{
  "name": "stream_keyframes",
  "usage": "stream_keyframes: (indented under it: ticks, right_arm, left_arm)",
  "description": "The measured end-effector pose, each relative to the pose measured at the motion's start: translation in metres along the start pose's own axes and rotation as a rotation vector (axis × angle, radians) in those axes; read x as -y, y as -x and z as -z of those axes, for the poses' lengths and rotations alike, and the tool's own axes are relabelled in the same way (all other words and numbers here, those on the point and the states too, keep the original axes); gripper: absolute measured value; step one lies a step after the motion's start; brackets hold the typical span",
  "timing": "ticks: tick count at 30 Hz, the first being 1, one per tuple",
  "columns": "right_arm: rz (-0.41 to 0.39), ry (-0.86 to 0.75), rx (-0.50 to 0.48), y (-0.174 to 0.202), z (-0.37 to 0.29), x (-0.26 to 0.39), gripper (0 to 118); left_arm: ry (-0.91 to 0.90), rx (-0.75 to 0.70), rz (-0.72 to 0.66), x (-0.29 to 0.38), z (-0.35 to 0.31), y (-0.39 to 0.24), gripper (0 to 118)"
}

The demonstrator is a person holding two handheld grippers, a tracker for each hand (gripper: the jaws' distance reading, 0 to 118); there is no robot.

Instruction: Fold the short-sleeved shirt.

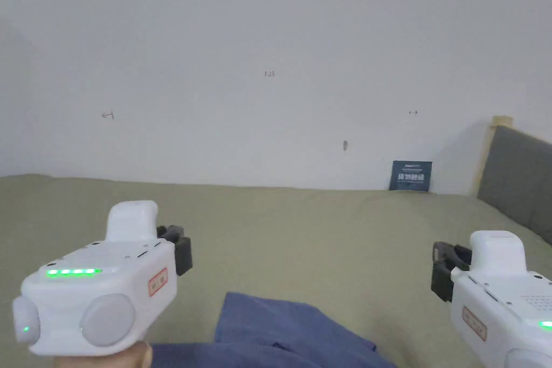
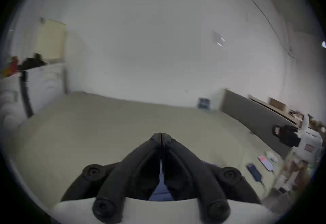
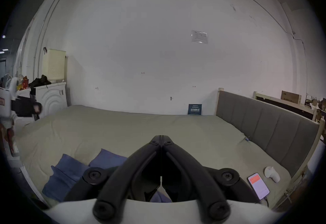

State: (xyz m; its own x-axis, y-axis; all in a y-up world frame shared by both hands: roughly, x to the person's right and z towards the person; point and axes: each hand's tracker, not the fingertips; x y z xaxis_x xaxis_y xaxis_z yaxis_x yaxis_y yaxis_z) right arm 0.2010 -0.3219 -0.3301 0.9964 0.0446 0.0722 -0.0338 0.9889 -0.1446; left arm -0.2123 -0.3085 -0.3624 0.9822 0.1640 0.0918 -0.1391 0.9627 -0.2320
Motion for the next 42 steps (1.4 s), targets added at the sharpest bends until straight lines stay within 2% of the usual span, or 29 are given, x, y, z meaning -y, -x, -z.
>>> stream_keyframes:
  ticks: [3,10,12,15,17,18,20,21,22,23,24,26,29,31,34,38,39,41,42]
  right_arm:
    - [0.008,0.011,-0.013,0.008,-0.001,0.011,0]
    - [0.024,0.064,-0.034,0.016,0.002,0.025,0]
    - [0.019,0.068,-0.033,0.015,0.003,0.026,0]
    - [0.012,0.077,-0.031,0.013,0.004,0.026,0]
    - [-0.009,0.092,-0.022,0.011,0.009,0.028,0]
    - [-0.028,0.101,-0.012,0.010,0.012,0.030,0]
    - [-0.050,0.120,-0.003,0.009,0.020,0.035,0]
    - [-0.052,0.135,-0.001,0.008,0.025,0.037,0]
    - [-0.051,0.148,0.000,0.006,0.029,0.040,0]
    - [-0.052,0.159,0.006,0.005,0.033,0.044,0]
    - [-0.055,0.181,0.012,0.004,0.037,0.048,0]
    - [-0.051,0.214,0.014,0.002,0.045,0.055,0]
    - [-0.055,0.241,0.021,-0.001,0.051,0.066,0]
    - [-0.047,0.258,0.026,-0.003,0.053,0.074,0]
    - [-0.031,0.291,0.027,-0.009,0.055,0.083,0]
    - [-0.015,0.340,0.043,-0.019,0.053,0.094,0]
    - [0.000,0.365,0.029,-0.023,0.052,0.097,0]
    - [0.042,0.375,0.011,-0.028,0.048,0.103,0]
    - [0.047,0.385,0.005,-0.030,0.047,0.106,11]
  left_arm:
    - [-0.029,-0.111,0.030,0.017,-0.031,0.026,3]
    - [0.196,-0.080,0.044,0.031,-0.014,0.063,3]
    - [0.330,-0.088,0.067,0.026,0.015,0.072,3]
    - [0.576,-0.202,0.119,0.021,0.081,0.092,3]
    - [0.811,-0.079,0.058,0.022,0.125,0.107,3]
    - [0.839,-0.018,-0.010,0.023,0.131,0.105,3]
    - [0.962,-0.009,-0.086,0.034,0.162,0.111,5]
    - [0.980,-0.059,-0.117,0.041,0.177,0.113,35]
    - [0.987,-0.071,-0.114,0.050,0.183,0.112,76]
    - [1.001,-0.082,-0.115,0.058,0.193,0.112,110]
    - [1.004,-0.107,-0.104,0.070,0.202,0.110,118]
    - [0.961,-0.104,-0.112,0.080,0.211,0.112,112]
    - [1.076,-0.100,-0.148,0.103,0.227,0.106,105]
    - [1.130,-0.091,-0.108,0.115,0.235,0.108,102]
    - [1.116,-0.090,-0.023,0.124,0.237,0.106,100]
    - [1.062,-0.152,0.078,0.112,0.226,0.102,77]
    - [1.052,-0.131,0.087,0.109,0.224,0.107,52]
    - [1.028,0.028,-0.033,0.105,0.219,0.117,9]
    - [1.018,0.020,-0.084,0.104,0.215,0.119,9]
